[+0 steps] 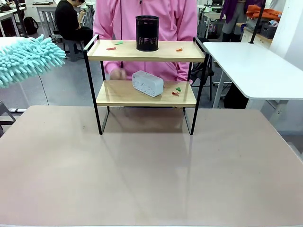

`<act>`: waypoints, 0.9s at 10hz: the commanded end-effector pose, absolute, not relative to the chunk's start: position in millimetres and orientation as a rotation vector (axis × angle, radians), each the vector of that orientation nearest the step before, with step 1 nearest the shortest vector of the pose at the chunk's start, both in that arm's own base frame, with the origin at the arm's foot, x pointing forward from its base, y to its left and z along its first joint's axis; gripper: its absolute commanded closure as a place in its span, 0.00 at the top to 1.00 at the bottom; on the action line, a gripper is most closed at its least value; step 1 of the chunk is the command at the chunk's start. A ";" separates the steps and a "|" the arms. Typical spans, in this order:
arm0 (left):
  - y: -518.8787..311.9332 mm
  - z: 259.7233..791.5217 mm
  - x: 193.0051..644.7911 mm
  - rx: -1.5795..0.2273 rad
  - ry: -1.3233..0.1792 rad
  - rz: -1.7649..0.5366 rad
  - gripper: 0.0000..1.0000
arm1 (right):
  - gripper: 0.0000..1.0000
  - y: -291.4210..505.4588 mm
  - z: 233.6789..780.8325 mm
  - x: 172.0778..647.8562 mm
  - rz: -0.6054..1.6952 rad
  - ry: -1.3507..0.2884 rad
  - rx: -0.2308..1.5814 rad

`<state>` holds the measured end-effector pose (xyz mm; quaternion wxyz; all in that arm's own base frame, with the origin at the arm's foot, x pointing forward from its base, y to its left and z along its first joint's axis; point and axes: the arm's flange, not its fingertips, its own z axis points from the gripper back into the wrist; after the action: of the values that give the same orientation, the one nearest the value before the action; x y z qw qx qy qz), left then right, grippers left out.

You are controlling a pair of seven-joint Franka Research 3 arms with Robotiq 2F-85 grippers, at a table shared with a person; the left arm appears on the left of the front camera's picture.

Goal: Clean the shelf.
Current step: Clean the specific tier of the Shelf with the Duster once objects are removed.

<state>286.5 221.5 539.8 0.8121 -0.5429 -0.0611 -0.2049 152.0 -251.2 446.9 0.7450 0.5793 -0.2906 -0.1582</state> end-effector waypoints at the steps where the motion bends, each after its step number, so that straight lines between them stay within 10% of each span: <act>1: 219.0 543.7 284.4 -1.185 -0.146 -0.442 0.00 | 1.00 -251.4 449.0 154.7 -0.326 -0.668 1.272; 9: 219.0 543.7 284.4 -1.185 -0.146 -0.442 0.00 | 1.00 -251.4 449.0 154.7 -0.326 -0.668 1.272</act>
<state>286.5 221.5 539.8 0.8121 -0.5429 -0.0611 -0.2049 152.0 -251.2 446.9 0.7450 0.5793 -0.2907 -0.1581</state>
